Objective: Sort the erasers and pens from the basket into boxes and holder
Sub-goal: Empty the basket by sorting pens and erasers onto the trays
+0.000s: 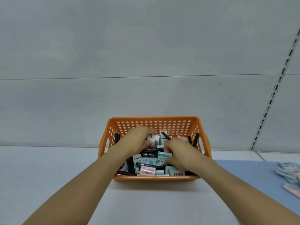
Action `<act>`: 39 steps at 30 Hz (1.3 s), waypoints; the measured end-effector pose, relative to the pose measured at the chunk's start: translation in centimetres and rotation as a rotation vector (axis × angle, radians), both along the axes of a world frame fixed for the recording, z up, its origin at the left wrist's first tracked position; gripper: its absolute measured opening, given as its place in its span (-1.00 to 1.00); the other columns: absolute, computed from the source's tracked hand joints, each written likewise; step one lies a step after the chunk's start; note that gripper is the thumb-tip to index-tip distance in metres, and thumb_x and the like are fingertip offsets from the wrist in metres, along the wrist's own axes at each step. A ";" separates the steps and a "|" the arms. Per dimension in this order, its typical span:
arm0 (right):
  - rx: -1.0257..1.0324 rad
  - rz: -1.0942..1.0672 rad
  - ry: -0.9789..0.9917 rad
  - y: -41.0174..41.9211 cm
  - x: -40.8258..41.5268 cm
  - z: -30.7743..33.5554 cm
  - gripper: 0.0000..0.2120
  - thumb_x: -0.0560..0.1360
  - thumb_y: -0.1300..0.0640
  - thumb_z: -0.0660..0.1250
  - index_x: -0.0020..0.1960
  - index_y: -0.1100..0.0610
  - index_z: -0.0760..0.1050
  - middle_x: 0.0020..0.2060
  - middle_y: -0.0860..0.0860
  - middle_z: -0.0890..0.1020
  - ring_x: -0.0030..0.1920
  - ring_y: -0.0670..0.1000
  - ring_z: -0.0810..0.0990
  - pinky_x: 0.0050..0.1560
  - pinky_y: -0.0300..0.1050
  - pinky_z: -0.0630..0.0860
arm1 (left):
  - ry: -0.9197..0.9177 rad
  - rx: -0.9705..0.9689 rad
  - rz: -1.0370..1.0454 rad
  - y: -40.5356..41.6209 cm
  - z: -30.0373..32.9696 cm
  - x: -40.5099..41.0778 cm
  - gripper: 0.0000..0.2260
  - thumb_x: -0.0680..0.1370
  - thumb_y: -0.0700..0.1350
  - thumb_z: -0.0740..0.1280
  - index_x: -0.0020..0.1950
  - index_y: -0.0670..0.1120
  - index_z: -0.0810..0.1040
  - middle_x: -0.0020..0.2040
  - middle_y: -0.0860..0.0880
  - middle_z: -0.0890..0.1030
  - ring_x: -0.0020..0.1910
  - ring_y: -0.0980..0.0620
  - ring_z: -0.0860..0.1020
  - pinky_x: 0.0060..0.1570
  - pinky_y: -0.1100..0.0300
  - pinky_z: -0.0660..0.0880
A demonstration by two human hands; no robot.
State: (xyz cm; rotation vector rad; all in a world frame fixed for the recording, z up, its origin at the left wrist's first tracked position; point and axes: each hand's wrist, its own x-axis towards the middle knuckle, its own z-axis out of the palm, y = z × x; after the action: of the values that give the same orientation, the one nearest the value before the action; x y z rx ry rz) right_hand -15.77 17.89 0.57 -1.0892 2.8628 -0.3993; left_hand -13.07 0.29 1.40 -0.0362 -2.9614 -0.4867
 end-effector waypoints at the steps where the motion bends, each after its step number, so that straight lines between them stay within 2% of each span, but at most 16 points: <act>1: -0.031 -0.011 -0.029 0.2 -0.2 0.0 -0.80 0.44 0.03 0.46 -0.10 0.05 0.45 -0.05 -0.04 0.54 -0.08 -0.01 0.55 -0.05 -0.06 0.58 | 0.015 0.005 -0.001 -0.1 0.1 0.2 -0.68 0.49 -0.13 0.44 0.23 0.07 0.59 0.16 0.05 0.61 0.10 0.01 0.57 0.12 0.04 0.53; 4: -0.127 -0.018 -0.053 0.9 -0.5 0.2 -0.81 0.45 0.02 0.46 -0.09 0.00 0.45 -0.11 -0.09 0.56 -0.14 -0.09 0.54 -0.17 -0.14 0.54 | 0.119 0.045 0.016 -0.4 0.7 1.1 -0.70 0.49 -0.14 0.43 0.21 0.06 0.58 0.13 0.07 0.60 0.06 0.10 0.53 0.09 0.19 0.46; 6: -0.199 -0.009 -0.034 1.4 -0.4 0.7 -0.80 0.45 0.01 0.45 -0.12 -0.04 0.42 -0.14 -0.13 0.55 -0.20 -0.16 0.50 -0.30 -0.24 0.40 | 0.203 0.160 0.064 -0.6 1.3 1.8 -0.67 0.50 -0.14 0.43 0.25 0.05 0.56 0.13 0.10 0.60 0.00 0.20 0.50 0.04 0.32 0.41; 8: -0.292 -0.010 -0.042 1.9 -0.3 1.4 -0.78 0.44 -0.01 0.47 -0.14 -0.05 0.41 -0.15 -0.15 0.55 -0.23 -0.20 0.48 -0.34 -0.29 0.32 | 0.269 0.303 0.117 -0.4 1.8 2.5 -0.69 0.49 -0.13 0.44 0.22 0.05 0.58 0.06 0.12 0.62 -0.04 0.25 0.52 0.01 0.35 0.44; 10: -0.432 -0.015 -0.079 2.6 -0.2 1.9 -0.78 0.41 0.00 0.49 -0.15 -0.02 0.44 -0.16 -0.16 0.58 -0.25 -0.19 0.51 -0.31 -0.30 0.36 | 0.312 0.435 0.161 0.2 2.3 3.3 -0.71 0.50 -0.11 0.44 0.22 0.04 0.58 0.01 0.12 0.63 -0.03 0.20 0.58 -0.04 0.37 0.51; 12: -0.603 -0.014 -0.159 3.7 -0.3 2.4 -0.79 0.39 0.05 0.52 -0.17 0.01 0.48 -0.19 -0.11 0.63 -0.26 -0.11 0.58 -0.27 -0.17 0.50 | 0.359 0.583 0.184 1.3 2.8 4.2 -0.72 0.50 -0.12 0.45 0.21 0.01 0.60 -0.01 0.09 0.65 -0.04 0.15 0.63 -0.11 0.42 0.53; 14: -0.789 -0.009 -0.305 5.4 -0.3 3.1 -0.80 0.39 0.16 0.53 -0.19 0.06 0.49 -0.19 0.03 0.69 -0.26 0.05 0.66 -0.27 -0.02 0.59 | 0.398 0.762 0.161 3.0 3.0 4.9 -0.74 0.50 -0.17 0.44 0.18 -0.04 0.61 -0.02 0.04 0.68 -0.06 0.10 0.66 -0.11 0.35 0.57; 17: -0.980 -0.003 -0.462 8.8 -0.5 3.9 -0.83 0.40 0.31 0.49 -0.19 0.18 0.49 -0.25 0.14 0.69 -0.37 0.07 0.59 -0.39 -0.11 0.53 | 0.418 0.937 0.106 6.2 3.5 5.5 -0.76 0.51 -0.18 0.43 0.17 -0.02 0.61 -0.02 -0.01 0.70 -0.06 0.04 0.69 -0.04 0.10 0.62; 21: -1.080 -0.060 -0.507 15.9 -1.5 3.9 -0.88 0.42 0.34 0.44 -0.17 0.27 0.49 -0.42 0.05 0.59 -0.44 -0.01 0.51 -0.39 -0.23 0.52 | 0.390 1.077 -0.004 12.0 4.4 5.3 -0.78 0.51 -0.23 0.41 0.14 -0.08 0.60 -0.02 -0.07 0.70 -0.04 0.01 0.68 -0.09 0.17 0.63; 25: -0.979 -0.270 -0.549 22.9 -3.6 0.8 -0.86 0.42 0.34 0.44 -0.11 0.36 0.49 -0.39 0.15 0.55 -0.43 0.02 0.48 -0.40 -0.18 0.52 | 0.293 1.156 -0.136 19.2 3.6 3.9 -0.78 0.50 -0.30 0.40 0.13 -0.13 0.60 0.01 -0.18 0.67 -0.03 -0.09 0.67 -0.13 0.18 0.63; 28: -0.754 -0.371 -0.611 26.0 -4.6 -2.5 -0.86 0.41 0.36 0.46 -0.19 0.27 0.49 -0.38 0.18 0.54 -0.47 0.02 0.46 -0.46 -0.15 0.46 | 0.167 1.208 -0.162 23.9 0.9 2.3 -0.77 0.51 -0.30 0.40 0.14 -0.14 0.60 0.03 -0.22 0.65 -0.04 -0.10 0.67 -0.14 0.19 0.61; 31: -0.484 -0.363 -0.612 27.8 -4.8 -4.9 -0.83 0.40 0.26 0.48 -0.21 0.20 0.47 -0.46 0.07 0.55 -0.52 0.00 0.46 -0.47 -0.16 0.38 | -0.015 1.334 -0.097 26.6 -2.9 0.9 -0.79 0.53 -0.29 0.38 0.16 -0.17 0.60 0.08 -0.27 0.62 -0.05 -0.06 0.67 -0.10 0.19 0.62; 34: -0.402 -0.339 -0.627 28.9 -5.0 -5.0 -0.84 0.41 0.21 0.49 -0.14 0.22 0.52 -0.42 0.07 0.58 -0.51 -0.04 0.46 -0.45 -0.15 0.39 | -0.160 1.305 0.030 26.5 -6.4 -0.1 -0.83 0.53 -0.25 0.39 0.12 -0.18 0.61 0.10 -0.22 0.63 -0.03 -0.07 0.68 -0.07 0.19 0.62; 36: -0.380 -0.350 -0.555 29.2 -5.6 -4.5 -0.86 0.43 0.19 0.47 -0.12 0.22 0.53 -0.40 0.06 0.56 -0.53 -0.08 0.45 -0.47 -0.20 0.38 | -0.204 1.185 0.136 26.0 -7.8 -0.6 -0.87 0.54 -0.18 0.40 0.08 -0.13 0.61 0.09 -0.17 0.63 -0.10 -0.03 0.69 -0.05 0.15 0.63; 38: -0.406 -0.358 -0.432 28.9 -6.4 -4.1 -0.89 0.45 0.18 0.46 -0.15 0.18 0.55 -0.39 0.04 0.55 -0.51 -0.10 0.44 -0.47 -0.24 0.35 | -0.178 0.905 0.219 25.6 -8.2 -0.9 -0.82 0.54 -0.05 0.39 0.11 -0.07 0.58 0.10 -0.07 0.59 -0.13 -0.02 0.69 -0.01 0.09 0.62; 39: -0.435 -0.346 -0.374 28.4 -6.9 -4.0 -0.91 0.45 0.16 0.46 -0.17 0.15 0.57 -0.36 0.04 0.56 -0.45 -0.08 0.45 -0.42 -0.23 0.37 | -0.150 0.644 0.244 25.5 -8.1 -0.9 -0.76 0.54 0.01 0.37 0.17 -0.04 0.54 0.14 -0.01 0.55 -0.06 -0.02 0.66 0.02 0.10 0.58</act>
State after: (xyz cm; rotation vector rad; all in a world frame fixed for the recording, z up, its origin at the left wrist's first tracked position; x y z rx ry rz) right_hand -22.65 46.26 -3.40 -0.4663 2.6706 -1.1513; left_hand -13.96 25.83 -6.73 0.4358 -2.7344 -1.4137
